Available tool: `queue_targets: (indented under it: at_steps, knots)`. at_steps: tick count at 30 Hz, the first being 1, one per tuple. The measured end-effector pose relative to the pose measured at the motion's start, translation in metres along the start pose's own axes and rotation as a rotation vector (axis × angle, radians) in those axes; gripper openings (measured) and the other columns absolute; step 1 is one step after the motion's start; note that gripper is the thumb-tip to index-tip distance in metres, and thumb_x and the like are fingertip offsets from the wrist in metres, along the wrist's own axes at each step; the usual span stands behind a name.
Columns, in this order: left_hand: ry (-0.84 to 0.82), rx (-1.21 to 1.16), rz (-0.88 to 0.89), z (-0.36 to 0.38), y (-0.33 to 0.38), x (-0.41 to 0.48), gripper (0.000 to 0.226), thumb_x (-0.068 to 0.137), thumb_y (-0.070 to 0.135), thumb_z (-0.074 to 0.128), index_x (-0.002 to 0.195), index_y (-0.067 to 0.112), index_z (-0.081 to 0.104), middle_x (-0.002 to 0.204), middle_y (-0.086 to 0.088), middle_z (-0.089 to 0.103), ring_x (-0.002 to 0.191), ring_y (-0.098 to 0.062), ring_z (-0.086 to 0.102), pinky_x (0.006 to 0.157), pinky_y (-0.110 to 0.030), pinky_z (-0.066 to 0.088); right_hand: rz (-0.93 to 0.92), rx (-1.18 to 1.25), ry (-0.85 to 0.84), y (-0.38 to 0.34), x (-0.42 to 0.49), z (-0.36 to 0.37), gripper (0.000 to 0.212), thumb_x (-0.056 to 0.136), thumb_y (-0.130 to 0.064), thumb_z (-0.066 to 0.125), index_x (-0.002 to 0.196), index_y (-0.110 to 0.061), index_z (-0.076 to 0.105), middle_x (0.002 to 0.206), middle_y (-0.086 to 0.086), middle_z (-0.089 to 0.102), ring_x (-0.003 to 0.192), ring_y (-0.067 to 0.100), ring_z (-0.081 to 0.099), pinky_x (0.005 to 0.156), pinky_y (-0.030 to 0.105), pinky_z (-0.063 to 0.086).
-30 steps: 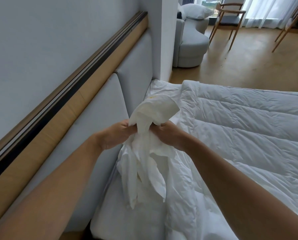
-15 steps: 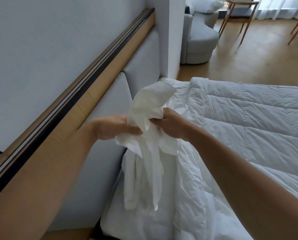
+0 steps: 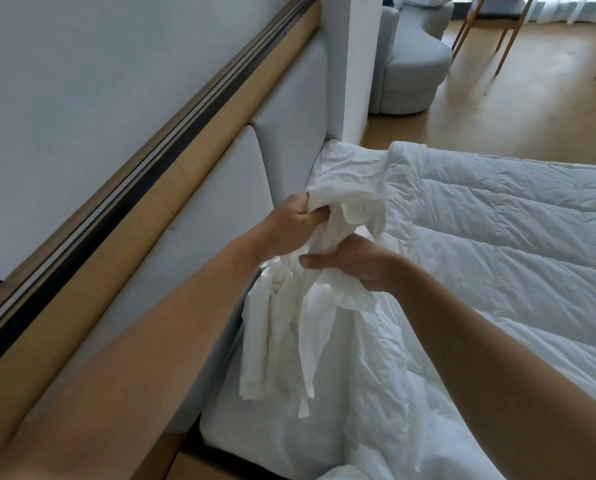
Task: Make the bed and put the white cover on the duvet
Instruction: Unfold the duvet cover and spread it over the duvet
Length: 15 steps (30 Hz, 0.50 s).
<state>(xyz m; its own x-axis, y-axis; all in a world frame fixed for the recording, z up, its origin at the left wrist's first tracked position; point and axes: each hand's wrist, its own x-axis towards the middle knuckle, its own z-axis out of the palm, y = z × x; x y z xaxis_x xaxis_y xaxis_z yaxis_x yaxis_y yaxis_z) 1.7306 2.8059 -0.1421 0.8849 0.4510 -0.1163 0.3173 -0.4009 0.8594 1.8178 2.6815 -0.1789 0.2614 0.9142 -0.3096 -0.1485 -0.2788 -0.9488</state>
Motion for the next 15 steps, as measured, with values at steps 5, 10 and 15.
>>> queue_targets:
  at_steps: [5,10,15]
  knots:
    - [0.143,0.459,0.031,0.007,-0.013,0.003,0.063,0.079,0.061,0.046,0.126,0.02,0.06,0.126,0.002,0.043,0.12,-0.018,0.038,0.1,-0.029,0.023,-0.051,-0.031,0.189,0.011,0.006,0.004,0.011,0.1,-0.012,0.06,0.108,-0.013,0.067,0.094,0.003,0.075,0.087,0.016,0.073,0.077,0.03,0.061]
    - [-0.14,-0.398,-0.314,0.049,-0.113,-0.049,0.062,0.071,0.055,0.063,0.127,0.029,0.057,0.116,0.006,0.064,0.108,-0.013,0.059,0.095,-0.034,0.045,0.045,0.255,0.393,0.02,-0.002,-0.01,0.011,0.099,-0.025,0.063,0.098,-0.016,0.07,0.077,-0.003,0.075,0.08,0.019,0.072,0.075,0.034,0.06]
    - [-0.353,-0.327,-0.615,0.163,-0.201,-0.085,0.056,0.077,0.024,0.052,0.133,0.024,0.06,0.126,0.004,0.065,0.116,-0.018,0.058,0.096,-0.035,0.046,0.036,0.474,0.403,0.018,-0.016,-0.022,0.009,0.094,-0.017,0.064,0.092,-0.012,0.071,0.079,0.003,0.074,0.073,0.02,0.072,0.067,0.034,0.058]
